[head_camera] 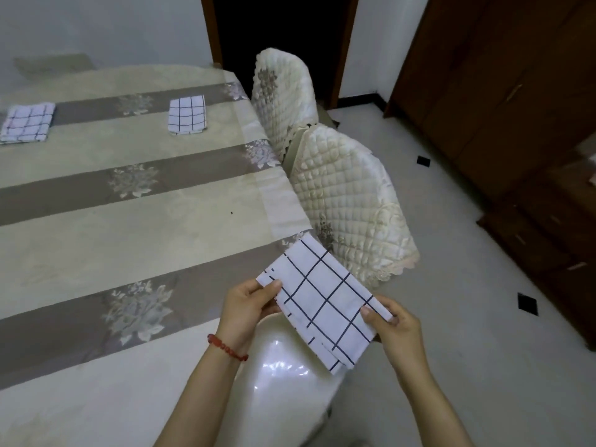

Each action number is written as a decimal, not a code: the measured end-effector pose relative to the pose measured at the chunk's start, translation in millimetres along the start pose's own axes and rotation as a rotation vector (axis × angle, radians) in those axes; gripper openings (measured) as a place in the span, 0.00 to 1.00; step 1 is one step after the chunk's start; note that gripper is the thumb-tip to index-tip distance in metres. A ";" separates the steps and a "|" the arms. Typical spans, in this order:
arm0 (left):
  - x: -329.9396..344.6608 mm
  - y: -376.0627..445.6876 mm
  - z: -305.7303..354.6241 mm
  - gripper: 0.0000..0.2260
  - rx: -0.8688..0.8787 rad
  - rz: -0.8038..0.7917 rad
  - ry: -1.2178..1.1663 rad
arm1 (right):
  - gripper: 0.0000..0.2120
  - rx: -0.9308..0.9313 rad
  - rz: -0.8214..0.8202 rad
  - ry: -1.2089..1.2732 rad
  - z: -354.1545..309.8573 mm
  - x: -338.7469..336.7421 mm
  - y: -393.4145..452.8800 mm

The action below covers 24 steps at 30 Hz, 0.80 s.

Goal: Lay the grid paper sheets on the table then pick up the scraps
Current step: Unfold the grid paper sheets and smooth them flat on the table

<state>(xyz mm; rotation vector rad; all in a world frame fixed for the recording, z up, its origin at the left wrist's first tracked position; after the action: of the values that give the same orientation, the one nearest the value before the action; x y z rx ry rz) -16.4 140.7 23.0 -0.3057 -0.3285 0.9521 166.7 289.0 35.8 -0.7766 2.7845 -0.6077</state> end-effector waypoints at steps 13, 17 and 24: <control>240.6 -104.2 -21.2 0.03 0.167 -0.223 0.108 | 0.16 -0.193 -0.083 -0.089 -16.1 -160.5 -47.0; 295.5 -123.2 -30.4 0.06 0.219 -0.298 0.156 | 0.13 -0.209 -0.019 -0.049 -14.5 -214.6 -48.7; 344.7 -122.3 -19.0 0.04 0.269 -0.368 0.205 | 0.17 -0.292 0.163 -0.004 -26.6 -295.4 -35.3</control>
<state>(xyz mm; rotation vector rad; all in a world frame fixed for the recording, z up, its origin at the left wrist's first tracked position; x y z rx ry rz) 267.2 358.7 101.8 -0.0890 -0.0616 0.5861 424.8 426.9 95.2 -0.5893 2.9321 -0.1728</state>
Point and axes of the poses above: each hand's wrist, its own y-axis towards the middle knuckle, its own x-axis out of the palm, z = x × y, the point moved 5 cm from there along y, towards the middle knuckle, and after that the axes turned 6 degrees about x, right-handed, at the moved point
